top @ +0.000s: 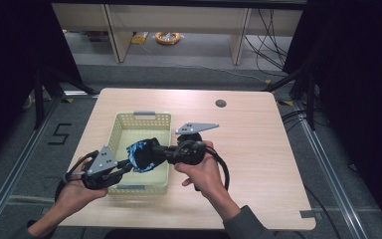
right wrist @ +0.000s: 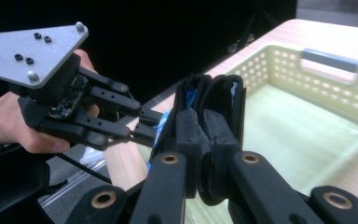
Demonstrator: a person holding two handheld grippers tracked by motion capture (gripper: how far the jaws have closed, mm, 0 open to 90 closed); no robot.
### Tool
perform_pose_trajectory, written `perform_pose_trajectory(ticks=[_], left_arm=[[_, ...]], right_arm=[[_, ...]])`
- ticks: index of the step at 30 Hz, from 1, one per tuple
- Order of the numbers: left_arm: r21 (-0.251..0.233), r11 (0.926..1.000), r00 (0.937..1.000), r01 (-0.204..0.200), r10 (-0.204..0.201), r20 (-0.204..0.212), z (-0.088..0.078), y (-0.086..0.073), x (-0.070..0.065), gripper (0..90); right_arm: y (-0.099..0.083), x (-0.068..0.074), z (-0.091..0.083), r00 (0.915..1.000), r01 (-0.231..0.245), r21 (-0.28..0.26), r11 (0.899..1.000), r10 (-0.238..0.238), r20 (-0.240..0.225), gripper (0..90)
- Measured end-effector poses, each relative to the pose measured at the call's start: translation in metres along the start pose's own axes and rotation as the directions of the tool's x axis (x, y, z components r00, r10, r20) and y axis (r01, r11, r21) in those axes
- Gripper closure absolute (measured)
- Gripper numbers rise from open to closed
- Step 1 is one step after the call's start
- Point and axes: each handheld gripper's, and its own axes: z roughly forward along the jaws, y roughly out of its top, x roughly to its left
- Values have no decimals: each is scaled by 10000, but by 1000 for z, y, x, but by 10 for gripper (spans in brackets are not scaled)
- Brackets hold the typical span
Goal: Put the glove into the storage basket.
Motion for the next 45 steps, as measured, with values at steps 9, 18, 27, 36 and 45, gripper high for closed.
perform_pose_trajectory(ticks=[9, 18, 27, 36, 45], left_arm=[[597, 9981, 9991, 131, -107, -417, -15, -30, 21, 803], [1030, 9945, 9987, 207, -158, -479, -23, -48, 35, 794], [1371, 9905, 9984, 80, -1, -569, -27, -57, 37, 791], [1464, 9892, 9994, 83, -33, -347, -21, -54, 33, 771], [1345, 9894, 9985, 548, -547, -44, -11, -47, 34, 583]], right_arm=[[0, 5, 47, 9990, -257, 354, 9990, 270, -361, 866], [-7, 4, 78, 9958, -684, 543, 9962, 715, -574, 866], [-20, 1, 96, 9871, -1116, 614, 9919, 1178, -1082, 866], [-41, -16, 96, 9754, -2040, 736, 9762, 2091, -703, 865], [-55, -33, 84, 9766, -2142, 1256, 9687, 2097, 482, 865]])
